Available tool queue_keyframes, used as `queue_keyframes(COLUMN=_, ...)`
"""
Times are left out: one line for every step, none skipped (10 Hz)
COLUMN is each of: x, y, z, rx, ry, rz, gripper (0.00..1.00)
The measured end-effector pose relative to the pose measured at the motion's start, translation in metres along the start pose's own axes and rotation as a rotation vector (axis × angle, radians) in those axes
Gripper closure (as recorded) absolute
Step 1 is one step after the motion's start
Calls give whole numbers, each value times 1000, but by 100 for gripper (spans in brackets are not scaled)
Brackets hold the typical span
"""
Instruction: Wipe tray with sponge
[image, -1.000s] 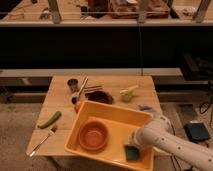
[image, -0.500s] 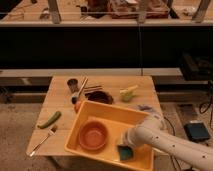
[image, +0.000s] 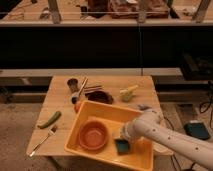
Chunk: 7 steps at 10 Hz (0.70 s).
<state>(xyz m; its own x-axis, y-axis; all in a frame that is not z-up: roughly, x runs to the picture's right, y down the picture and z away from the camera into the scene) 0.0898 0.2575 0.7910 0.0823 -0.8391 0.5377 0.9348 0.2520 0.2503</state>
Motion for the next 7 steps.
queue_keyframes(x=4, y=3, z=3, rx=-9, ry=-1, rz=1, gripper=100)
queue_keyframes(x=5, y=10, z=3, rx=-17, ry=0, rz=8, gripper=100)
queue_keyframes(x=6, y=15, z=2, rx=-23, ry=3, rz=16, gripper=100)
queue_keyframes(x=6, y=26, z=-1, rx=-33, ry=9, rz=33, gripper=100)
queue_keyframes(x=5, y=33, z=-3, rx=-42, ry=12, rz=53, gripper=100)
queue_keyframes(x=3, y=40, z=-6, rx=-49, ry=14, rz=73, gripper=100)
queue_keyframes(x=0, y=44, z=-8, rx=-54, ry=15, rz=88, gripper=100)
